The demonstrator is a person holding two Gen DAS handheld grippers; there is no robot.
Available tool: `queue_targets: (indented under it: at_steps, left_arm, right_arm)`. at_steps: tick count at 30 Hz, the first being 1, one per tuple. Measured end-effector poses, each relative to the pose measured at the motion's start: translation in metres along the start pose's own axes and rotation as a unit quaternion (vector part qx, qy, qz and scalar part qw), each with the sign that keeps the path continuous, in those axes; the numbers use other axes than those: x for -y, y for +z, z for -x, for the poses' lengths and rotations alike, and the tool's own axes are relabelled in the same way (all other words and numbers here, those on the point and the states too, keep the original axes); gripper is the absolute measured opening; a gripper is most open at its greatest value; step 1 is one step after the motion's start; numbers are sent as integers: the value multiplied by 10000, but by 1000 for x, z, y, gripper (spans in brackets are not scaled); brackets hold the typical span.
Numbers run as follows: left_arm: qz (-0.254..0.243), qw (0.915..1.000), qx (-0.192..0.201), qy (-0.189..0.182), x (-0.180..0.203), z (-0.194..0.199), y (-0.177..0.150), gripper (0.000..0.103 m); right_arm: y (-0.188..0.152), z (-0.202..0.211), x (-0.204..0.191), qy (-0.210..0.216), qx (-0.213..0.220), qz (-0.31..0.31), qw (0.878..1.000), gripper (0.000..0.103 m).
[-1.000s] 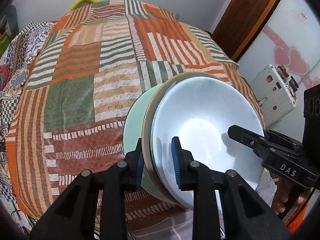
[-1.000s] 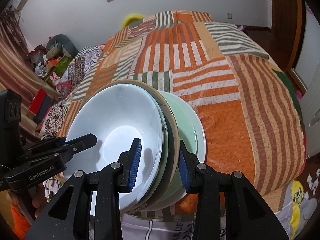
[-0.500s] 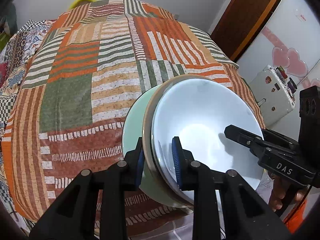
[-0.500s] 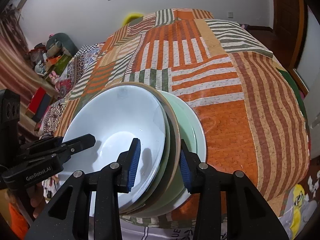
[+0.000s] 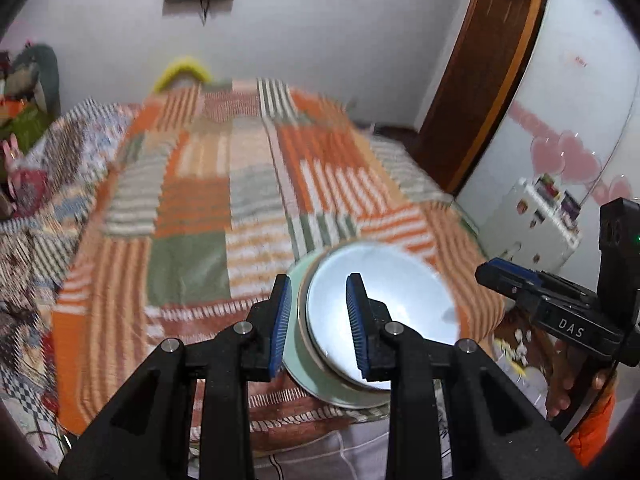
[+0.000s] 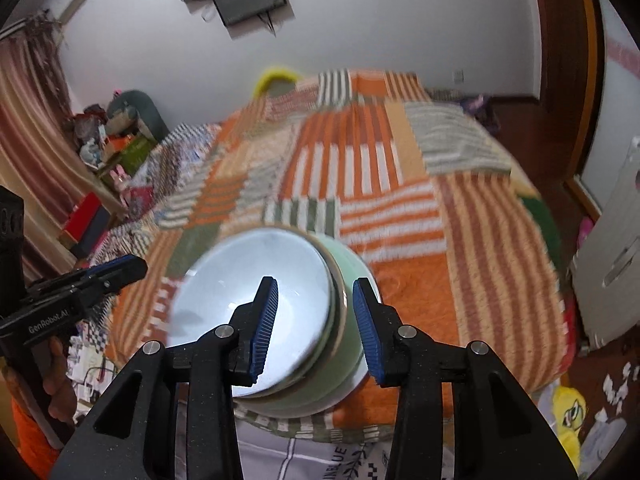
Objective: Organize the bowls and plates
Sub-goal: 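Open both tools releasing the stack onto the mint plate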
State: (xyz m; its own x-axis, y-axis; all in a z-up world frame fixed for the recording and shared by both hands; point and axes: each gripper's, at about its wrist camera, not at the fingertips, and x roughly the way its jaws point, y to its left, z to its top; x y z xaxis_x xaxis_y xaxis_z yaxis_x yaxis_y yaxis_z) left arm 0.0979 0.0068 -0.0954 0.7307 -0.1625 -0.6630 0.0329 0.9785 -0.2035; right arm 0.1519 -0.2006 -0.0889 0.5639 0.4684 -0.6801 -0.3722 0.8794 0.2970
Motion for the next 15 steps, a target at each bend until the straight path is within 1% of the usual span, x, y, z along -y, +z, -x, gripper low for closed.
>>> queue_targets:
  at_steps: [1,2,3,4,5,7,8,9,11,12,13,14,15]
  left_arm:
    - [-32,9999,118,10,2,8,3,29]
    - [-88,9994,322,20,6,23,5,30]
    - [-129,9987,482,32,10,35,7,34]
    - [-151,9981,600,45,13,43,8,41]
    - [-174,9969,767,60,16,54,8,45]
    - [-237,9935,1111,96,22,76,9,53]
    - [-304,9909,1308,140,27,88,9,54]
    - [-357,9886,1451,196,30,98,9,58]
    - [-435,9845,1676,288,35,112,8,62]
    - [-475,9820,1796,327,38,120,7,68]
    - [-497,9799,1903,318,40,128,6,76]
    - [-493,9789,1961,306,41,131,6,81]
    - [-482,9774,2037,299,42,135,5,87]
  right_arm:
    - [3,9,-4,25,126,57,9999,36]
    - [5,17,-8,48,241,117,9996,36]
    - [7,26,-13,69,377,197,9991,36]
    - [9,34,-19,83,507,282,9983,36]
    - [11,43,-25,97,632,360,9973,37]
    - [13,60,-35,143,907,497,9945,43]
    - [13,67,-39,170,1033,540,9930,48]
    - [14,76,-42,208,1173,585,9912,51]
    - [14,87,-48,246,1391,658,9878,51]
    - [15,92,-50,254,1483,695,9862,51]
    - [15,97,-53,268,1554,728,9848,51]
    - [15,100,-54,284,1618,754,9835,53]
    - [15,103,-56,304,1683,772,9822,59]
